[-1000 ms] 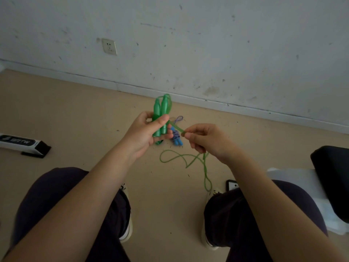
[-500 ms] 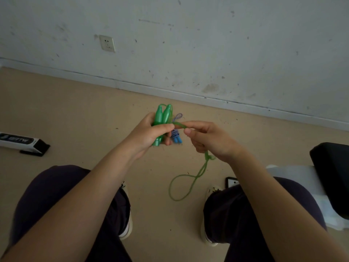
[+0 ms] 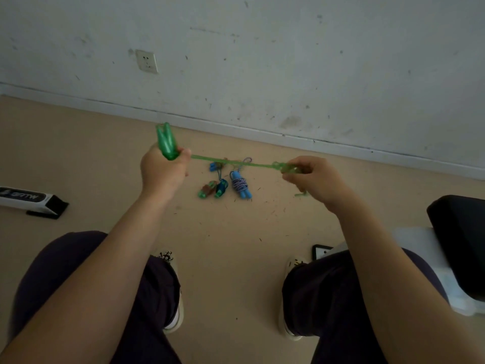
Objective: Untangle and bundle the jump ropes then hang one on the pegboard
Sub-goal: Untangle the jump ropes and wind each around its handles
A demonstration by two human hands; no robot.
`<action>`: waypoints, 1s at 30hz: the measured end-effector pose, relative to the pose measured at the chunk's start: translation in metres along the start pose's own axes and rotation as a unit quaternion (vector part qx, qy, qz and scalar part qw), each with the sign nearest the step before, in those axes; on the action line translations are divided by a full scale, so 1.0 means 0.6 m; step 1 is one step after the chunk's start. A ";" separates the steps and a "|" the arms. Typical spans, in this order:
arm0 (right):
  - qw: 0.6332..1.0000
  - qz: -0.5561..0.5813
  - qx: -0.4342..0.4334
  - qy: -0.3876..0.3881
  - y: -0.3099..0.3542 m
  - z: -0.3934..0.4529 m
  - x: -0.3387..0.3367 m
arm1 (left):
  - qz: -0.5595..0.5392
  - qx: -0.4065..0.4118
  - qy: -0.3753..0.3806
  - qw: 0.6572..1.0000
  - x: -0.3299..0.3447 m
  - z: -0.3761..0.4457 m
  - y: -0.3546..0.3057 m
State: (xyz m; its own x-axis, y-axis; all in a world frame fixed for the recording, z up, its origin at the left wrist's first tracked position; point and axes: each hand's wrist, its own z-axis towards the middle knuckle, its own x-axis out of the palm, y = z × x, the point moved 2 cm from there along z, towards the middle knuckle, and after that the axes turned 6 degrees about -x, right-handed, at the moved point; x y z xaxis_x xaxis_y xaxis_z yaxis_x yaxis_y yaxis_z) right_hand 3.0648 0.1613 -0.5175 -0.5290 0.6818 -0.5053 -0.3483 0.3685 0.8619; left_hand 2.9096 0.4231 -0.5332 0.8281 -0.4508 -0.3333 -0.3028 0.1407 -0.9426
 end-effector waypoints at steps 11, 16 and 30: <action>0.989 0.110 -0.030 0.093 0.025 -0.017 0.070 | -0.132 -0.059 0.345 0.927 0.046 -0.086 -0.029; 0.994 0.056 -0.061 0.069 0.025 -0.013 0.098 | -0.074 -0.076 0.439 0.892 0.067 -0.108 -0.026; 0.970 0.236 0.033 -0.046 0.020 -0.003 0.022 | -0.110 -0.083 0.385 0.913 0.023 -0.060 -0.030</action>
State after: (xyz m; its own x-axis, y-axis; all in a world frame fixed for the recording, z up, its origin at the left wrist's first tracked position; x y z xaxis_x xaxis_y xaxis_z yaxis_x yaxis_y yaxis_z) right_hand 3.0522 0.1735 -0.5140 -0.5443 0.8373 -0.0509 -0.0322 0.0398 0.9987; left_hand 2.9093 0.3825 -0.5200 0.3197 -0.9468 0.0369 -0.2900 -0.1349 -0.9475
